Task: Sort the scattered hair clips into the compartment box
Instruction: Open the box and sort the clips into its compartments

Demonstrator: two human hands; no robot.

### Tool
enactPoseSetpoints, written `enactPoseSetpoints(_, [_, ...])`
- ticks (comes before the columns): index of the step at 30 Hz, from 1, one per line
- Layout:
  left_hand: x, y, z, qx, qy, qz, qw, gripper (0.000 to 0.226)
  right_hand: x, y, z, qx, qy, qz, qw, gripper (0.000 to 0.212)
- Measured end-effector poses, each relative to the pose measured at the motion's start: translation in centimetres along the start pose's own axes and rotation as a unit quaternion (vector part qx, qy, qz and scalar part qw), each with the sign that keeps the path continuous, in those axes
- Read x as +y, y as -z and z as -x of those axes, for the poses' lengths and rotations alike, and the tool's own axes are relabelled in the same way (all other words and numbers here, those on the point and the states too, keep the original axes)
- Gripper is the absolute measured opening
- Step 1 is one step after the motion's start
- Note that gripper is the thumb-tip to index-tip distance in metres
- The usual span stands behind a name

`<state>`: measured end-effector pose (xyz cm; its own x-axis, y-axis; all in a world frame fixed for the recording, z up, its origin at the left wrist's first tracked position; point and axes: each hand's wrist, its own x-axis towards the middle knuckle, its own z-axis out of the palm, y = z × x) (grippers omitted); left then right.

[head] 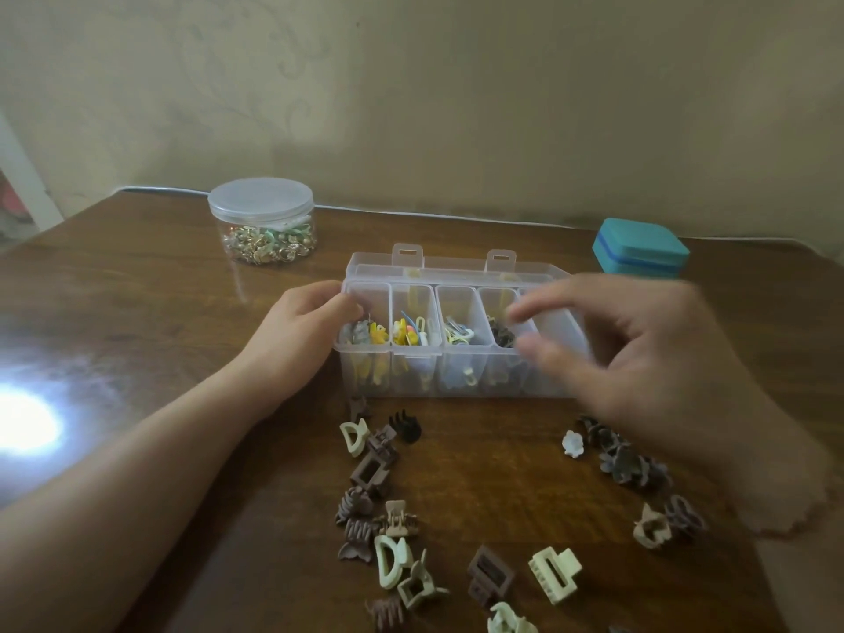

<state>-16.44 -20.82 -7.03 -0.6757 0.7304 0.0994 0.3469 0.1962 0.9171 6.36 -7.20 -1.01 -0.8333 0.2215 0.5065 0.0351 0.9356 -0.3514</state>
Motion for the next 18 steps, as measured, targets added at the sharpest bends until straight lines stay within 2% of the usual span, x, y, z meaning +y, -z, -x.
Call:
enactPoseSetpoints(3, [0.0, 0.0, 0.0, 0.009, -0.003, -0.002, 1.0, 0.038, -1.6, -2.6, 0.4, -0.141, 0.098, 0.02, 0.985, 0.034])
enactPoseSetpoints(7, [-0.1, -0.1, 0.1, 0.017, -0.008, -0.004, 1.0, 0.036, -1.9, -4.8, 0.3, -0.229, 0.14, 0.094, 0.959, 0.045])
enactPoseSetpoints(15, [-0.3, -0.2, -0.2, 0.019, -0.009, -0.003, 1.0, 0.036, -1.7, -6.9, -0.8, -0.203, 0.176, 0.07, 0.961, 0.024])
enactPoseSetpoints(18, [-0.4, -0.1, -0.3, 0.018, -0.009, -0.005, 1.0, 0.037, -1.8, -6.4, -0.8, -0.165, 0.184, 0.06, 0.967, 0.018])
